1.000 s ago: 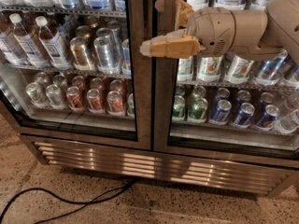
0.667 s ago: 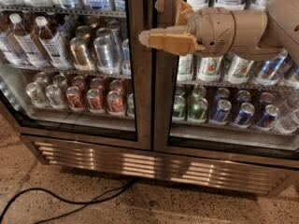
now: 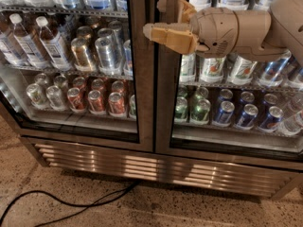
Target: Open right fridge door
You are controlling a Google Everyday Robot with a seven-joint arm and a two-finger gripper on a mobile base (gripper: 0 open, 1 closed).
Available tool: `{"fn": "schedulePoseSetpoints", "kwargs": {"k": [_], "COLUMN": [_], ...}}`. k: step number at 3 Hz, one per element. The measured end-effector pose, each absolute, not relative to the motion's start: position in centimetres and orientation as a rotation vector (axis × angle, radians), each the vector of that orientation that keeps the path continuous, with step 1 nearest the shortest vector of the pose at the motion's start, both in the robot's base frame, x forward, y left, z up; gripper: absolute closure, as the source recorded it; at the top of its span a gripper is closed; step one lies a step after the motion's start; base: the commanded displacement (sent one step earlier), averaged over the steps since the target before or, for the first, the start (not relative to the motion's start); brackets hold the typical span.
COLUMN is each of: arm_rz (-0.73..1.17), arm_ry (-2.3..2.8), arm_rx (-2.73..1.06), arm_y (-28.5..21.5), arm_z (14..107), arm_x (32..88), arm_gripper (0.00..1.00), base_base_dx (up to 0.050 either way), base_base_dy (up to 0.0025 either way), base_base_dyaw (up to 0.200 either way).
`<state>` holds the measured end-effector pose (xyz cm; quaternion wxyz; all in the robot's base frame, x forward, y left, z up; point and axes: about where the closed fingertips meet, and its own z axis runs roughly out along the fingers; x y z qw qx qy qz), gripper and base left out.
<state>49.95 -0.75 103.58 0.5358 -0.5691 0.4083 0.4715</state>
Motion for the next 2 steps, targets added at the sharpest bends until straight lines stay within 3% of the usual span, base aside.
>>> {"fn": "schedulePoseSetpoints", "kwargs": {"k": [2], "arm_rz": [1.123], "arm_ry": [0.972], "arm_rx": [-1.355], "arm_y": [-0.75], "arm_z": [103.58], "arm_x": [49.95], "arm_gripper": [1.00], "base_base_dx": [-0.050], "base_base_dy": [-0.00001], "base_base_dyaw": [0.000]}}
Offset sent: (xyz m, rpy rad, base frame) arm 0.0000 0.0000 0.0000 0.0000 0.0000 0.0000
